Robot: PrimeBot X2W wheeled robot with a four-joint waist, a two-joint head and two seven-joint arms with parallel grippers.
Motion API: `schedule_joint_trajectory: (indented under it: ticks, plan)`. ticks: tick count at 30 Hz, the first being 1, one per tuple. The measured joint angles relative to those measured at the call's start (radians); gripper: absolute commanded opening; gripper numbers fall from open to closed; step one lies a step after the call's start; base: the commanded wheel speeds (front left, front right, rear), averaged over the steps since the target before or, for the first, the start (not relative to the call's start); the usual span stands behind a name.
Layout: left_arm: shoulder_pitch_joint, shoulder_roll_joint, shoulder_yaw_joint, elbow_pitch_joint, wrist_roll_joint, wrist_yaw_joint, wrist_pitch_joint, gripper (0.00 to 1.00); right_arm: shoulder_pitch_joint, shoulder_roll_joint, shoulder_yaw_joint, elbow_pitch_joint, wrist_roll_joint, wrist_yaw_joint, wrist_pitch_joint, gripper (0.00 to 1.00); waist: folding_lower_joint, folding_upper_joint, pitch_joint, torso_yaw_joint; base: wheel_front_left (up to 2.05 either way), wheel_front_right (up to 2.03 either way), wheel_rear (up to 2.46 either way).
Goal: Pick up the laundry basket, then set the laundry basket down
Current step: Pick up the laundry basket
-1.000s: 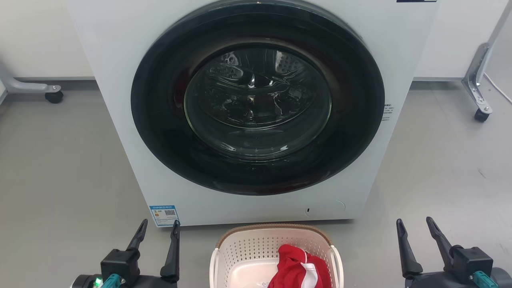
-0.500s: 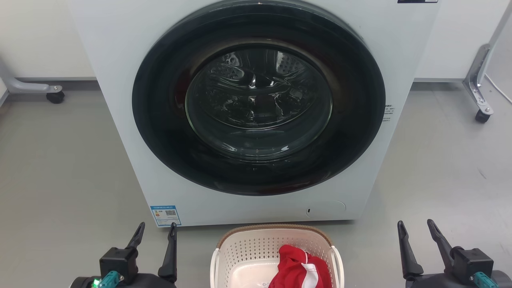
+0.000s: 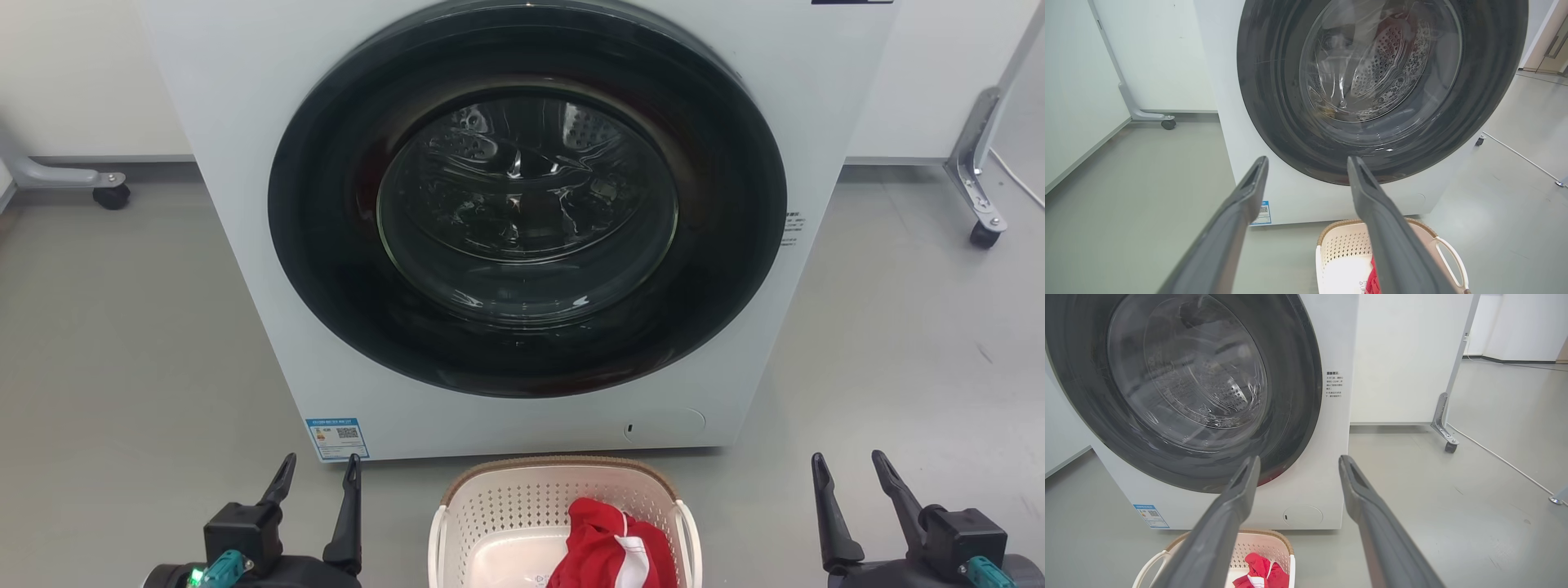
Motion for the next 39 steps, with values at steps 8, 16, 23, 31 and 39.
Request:
schedule_joint_trajectory:
  ticks: [8, 16, 23, 31, 39]
  plan:
    - [0.001, -0.003, 0.007, -0.020, 0.008, 0.000, 0.001, 1.00, 0.000, 0.000, -0.008, -0.005, 0.000, 0.000, 0.000, 1.00, 0.0000, -0.0001, 0.016, 0.001, 0.00, 0.00, 0.00]
    - [0.000, -0.005, 0.010, -0.053, 0.015, 0.000, 0.009, 1.00, -0.001, 0.001, -0.011, -0.018, 0.000, 0.000, 0.000, 1.00, 0.0000, 0.0000, 0.065, -0.001, 0.00, 0.00, 0.00]
    - [-0.021, -0.012, 0.010, -0.079, 0.016, 0.001, 0.010, 1.00, -0.028, 0.000, -0.011, -0.041, -0.001, 0.000, 0.000, 1.00, 0.0001, 0.0000, 0.132, -0.002, 0.00, 0.00, 0.00]
    - [-0.082, -0.022, 0.010, -0.102, 0.018, 0.001, 0.018, 1.00, -0.072, 0.000, -0.013, -0.060, -0.002, 0.000, 0.000, 1.00, 0.0001, 0.0000, 0.233, -0.001, 0.00, 0.00, 0.00]
    - [-0.155, -0.028, 0.012, -0.114, 0.018, 0.001, 0.023, 1.00, -0.137, 0.000, -0.023, -0.072, -0.009, -0.002, -0.002, 1.00, 0.0002, 0.0001, 0.360, 0.000, 0.00, 0.00, 0.00]
